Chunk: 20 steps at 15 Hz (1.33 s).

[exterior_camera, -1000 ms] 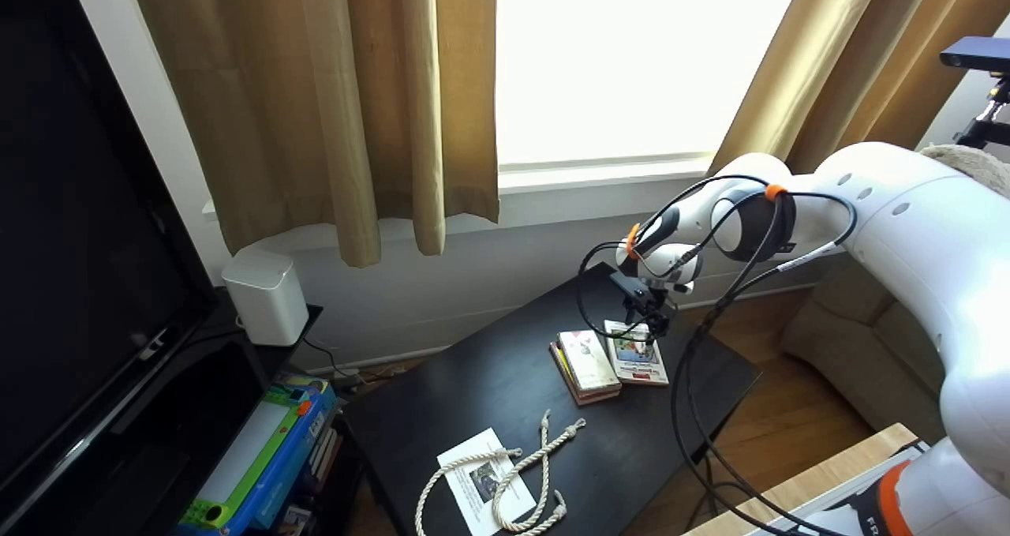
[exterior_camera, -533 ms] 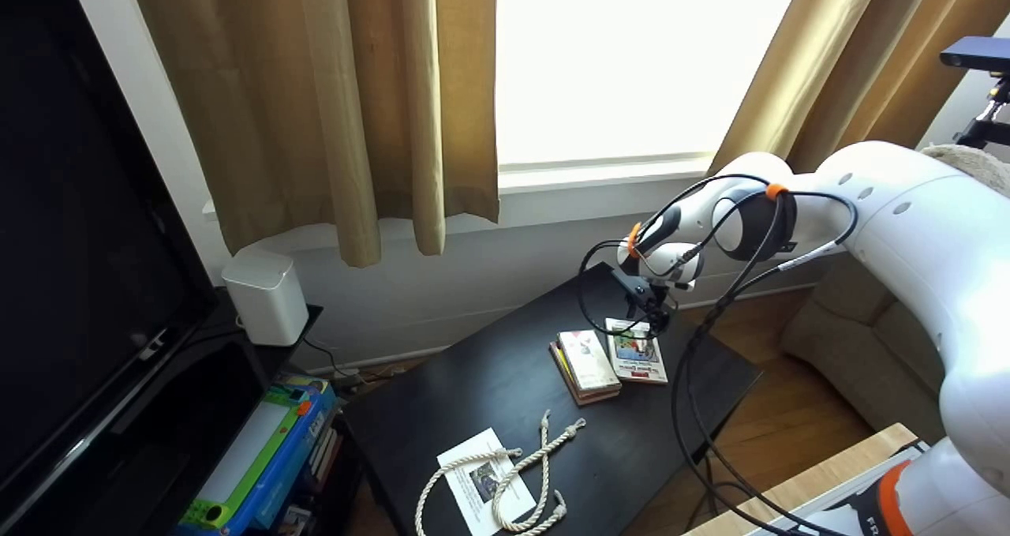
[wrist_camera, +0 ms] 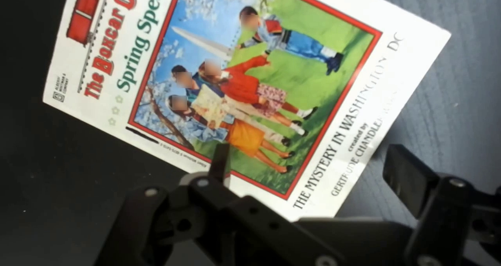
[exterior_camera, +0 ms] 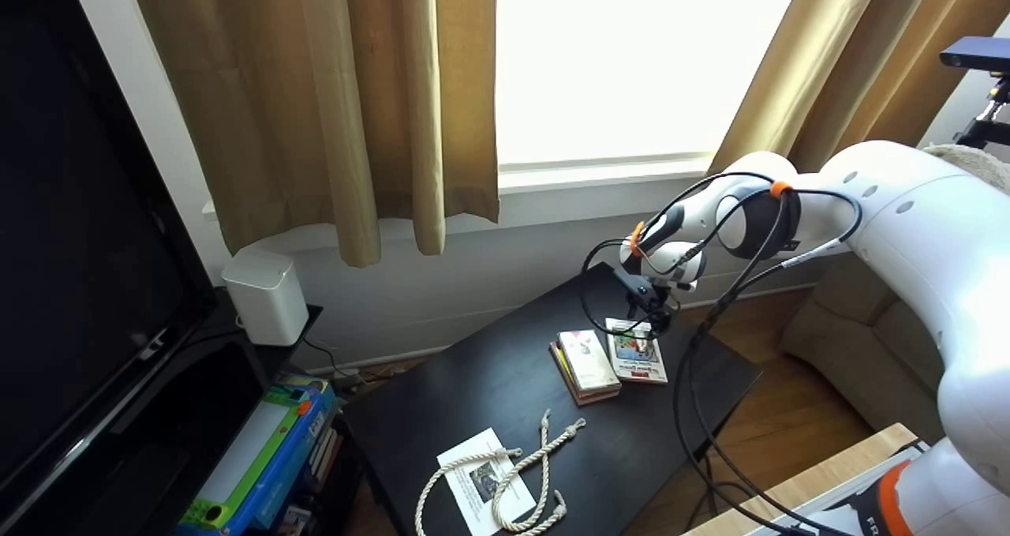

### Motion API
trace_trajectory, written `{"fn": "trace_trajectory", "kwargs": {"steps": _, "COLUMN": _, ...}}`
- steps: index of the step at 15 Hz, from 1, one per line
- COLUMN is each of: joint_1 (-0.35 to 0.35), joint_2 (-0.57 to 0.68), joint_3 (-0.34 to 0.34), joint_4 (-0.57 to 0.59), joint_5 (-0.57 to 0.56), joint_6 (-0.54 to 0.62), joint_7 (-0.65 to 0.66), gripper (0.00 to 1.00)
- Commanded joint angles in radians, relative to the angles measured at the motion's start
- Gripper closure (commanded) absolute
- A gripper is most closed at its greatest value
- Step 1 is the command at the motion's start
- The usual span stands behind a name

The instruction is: Place both books, which are on the right, on the one to the left

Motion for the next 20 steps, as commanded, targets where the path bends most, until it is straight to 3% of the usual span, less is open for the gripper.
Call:
{"fn": "trace_trajectory", "kwargs": {"steps": 1, "joint_1": -0.025, "joint_2": 0.000, "joint_3": 0.017, "joint_4": -0.009, "joint_5": 0.022, "joint_6": -0.020, "joint_7": -0.041, "gripper": 0.00}}
{"fn": "trace_trajectory", "kwargs": {"steps": 4, "joint_1": -0.032, "joint_2": 0.001, "joint_3": 0.015, "joint_4": -0.014, "joint_5": 0.022, "joint_6": -0.036, "joint_7": -0.044, "gripper": 0.05}}
{"fn": "trace_trajectory", "kwargs": {"steps": 5, "joint_1": -0.033, "joint_2": 0.001, "joint_3": 0.012, "joint_4": -0.016, "joint_5": 0.021, "joint_6": -0.043, "joint_7": -0.044, "gripper": 0.15}}
{"fn": "trace_trajectory", "kwargs": {"steps": 6, "joint_1": -0.036, "joint_2": 0.001, "joint_3": 0.013, "joint_4": -0.016, "joint_5": 0.022, "joint_6": -0.046, "joint_7": -0.046, "gripper": 0.32}}
{"fn": "trace_trajectory", "kwargs": {"steps": 11, "joint_1": -0.042, "joint_2": 0.013, "joint_3": 0.007, "joint_4": 0.001, "joint_5": 0.021, "joint_6": -0.055, "joint_7": -0.044, "gripper": 0.72}}
{"fn": "trace_trajectory", "kwargs": {"steps": 15, "joint_1": -0.049, "joint_2": 0.037, "joint_3": -0.005, "joint_4": 0.049, "joint_5": 0.008, "joint_6": -0.127, "joint_7": -0.055, "gripper": 0.99}}
{"fn": "trace_trajectory", "kwargs": {"steps": 19, "joint_1": -0.043, "joint_2": 0.022, "joint_3": -0.020, "joint_4": 0.042, "joint_5": -0.005, "joint_6": -0.152, "joint_7": -0.091, "gripper": 0.97}}
{"fn": "trace_trajectory", "kwargs": {"steps": 20, "joint_1": -0.044, "joint_2": 0.017, "joint_3": -0.013, "joint_4": 0.040, "joint_5": -0.002, "joint_6": -0.138, "joint_7": -0.110, "gripper": 0.71}}
